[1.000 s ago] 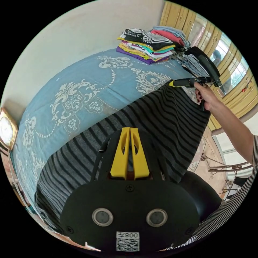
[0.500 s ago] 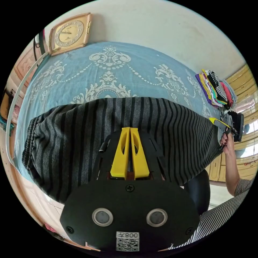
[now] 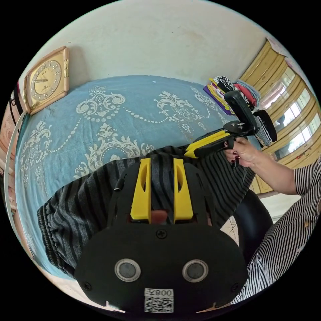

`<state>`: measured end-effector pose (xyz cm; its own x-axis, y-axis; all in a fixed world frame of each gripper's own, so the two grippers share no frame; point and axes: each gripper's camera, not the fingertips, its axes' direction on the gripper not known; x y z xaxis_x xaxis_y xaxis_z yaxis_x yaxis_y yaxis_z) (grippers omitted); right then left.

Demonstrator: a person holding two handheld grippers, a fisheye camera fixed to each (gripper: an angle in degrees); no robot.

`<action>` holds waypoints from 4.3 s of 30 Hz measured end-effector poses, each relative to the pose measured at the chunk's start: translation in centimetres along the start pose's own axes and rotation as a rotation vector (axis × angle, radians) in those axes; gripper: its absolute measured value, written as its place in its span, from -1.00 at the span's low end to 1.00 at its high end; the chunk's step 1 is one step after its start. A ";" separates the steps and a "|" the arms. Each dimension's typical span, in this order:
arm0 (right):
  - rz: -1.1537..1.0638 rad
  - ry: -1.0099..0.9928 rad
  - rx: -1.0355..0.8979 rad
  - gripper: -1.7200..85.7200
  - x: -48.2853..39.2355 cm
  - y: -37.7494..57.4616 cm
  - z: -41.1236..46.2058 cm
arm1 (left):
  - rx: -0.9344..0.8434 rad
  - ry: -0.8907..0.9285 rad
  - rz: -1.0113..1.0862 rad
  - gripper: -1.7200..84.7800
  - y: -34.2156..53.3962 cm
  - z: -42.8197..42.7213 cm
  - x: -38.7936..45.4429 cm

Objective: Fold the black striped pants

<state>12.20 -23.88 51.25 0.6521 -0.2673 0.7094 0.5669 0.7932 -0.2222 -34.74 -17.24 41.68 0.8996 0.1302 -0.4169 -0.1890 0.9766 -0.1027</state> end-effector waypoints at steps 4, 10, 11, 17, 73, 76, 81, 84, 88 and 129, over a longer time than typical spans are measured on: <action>-0.048 0.033 0.007 -0.90 -3.4 1.6 1.8 | -0.087 0.009 0.155 -0.68 0.4 -0.3 0.1; -0.052 0.075 0.005 -0.91 -5.9 1.2 4.4 | -0.294 -0.061 0.288 -0.71 0.8 2.6 -0.1; -0.045 0.079 -0.004 -0.91 -6.1 1.0 4.8 | -0.289 -0.049 0.266 -0.74 1.1 2.2 -0.6; -0.044 0.051 0.060 -0.91 -7.5 -0.5 3.7 | -0.118 0.031 0.122 -0.89 5.4 -3.3 -3.8; -0.433 0.157 -0.229 -0.95 -32.8 -13.0 19.0 | 0.192 -0.309 -0.794 -0.88 40.6 -26.6 -26.5; -0.450 0.172 -0.337 -0.95 -32.8 -12.6 22.3 | 0.085 -0.277 -0.891 -0.87 42.3 -23.5 -28.6; -0.450 0.150 -0.358 -0.95 -31.9 -12.3 23.5 | 0.189 -0.339 -0.898 -0.80 42.7 -24.9 -27.3; -0.420 0.098 -0.318 -0.95 -30.5 -12.1 21.4 | 0.240 -0.488 -0.849 -0.79 41.0 -26.0 -24.8; -0.300 0.000 -0.224 -0.96 -26.7 -11.9 17.1 | 0.352 -0.533 -0.779 -0.79 38.0 -26.2 -22.7; -0.187 -0.098 -0.285 -0.96 -3.5 -14.6 4.8 | 0.037 -0.055 0.242 -0.93 13.4 -8.0 -10.0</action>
<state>-0.79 -31.90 55.22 0.4804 -0.3289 0.8130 0.7987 0.5471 -0.2506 -49.39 -6.86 37.24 0.8502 0.3689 -0.3755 -0.3877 0.9214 0.0273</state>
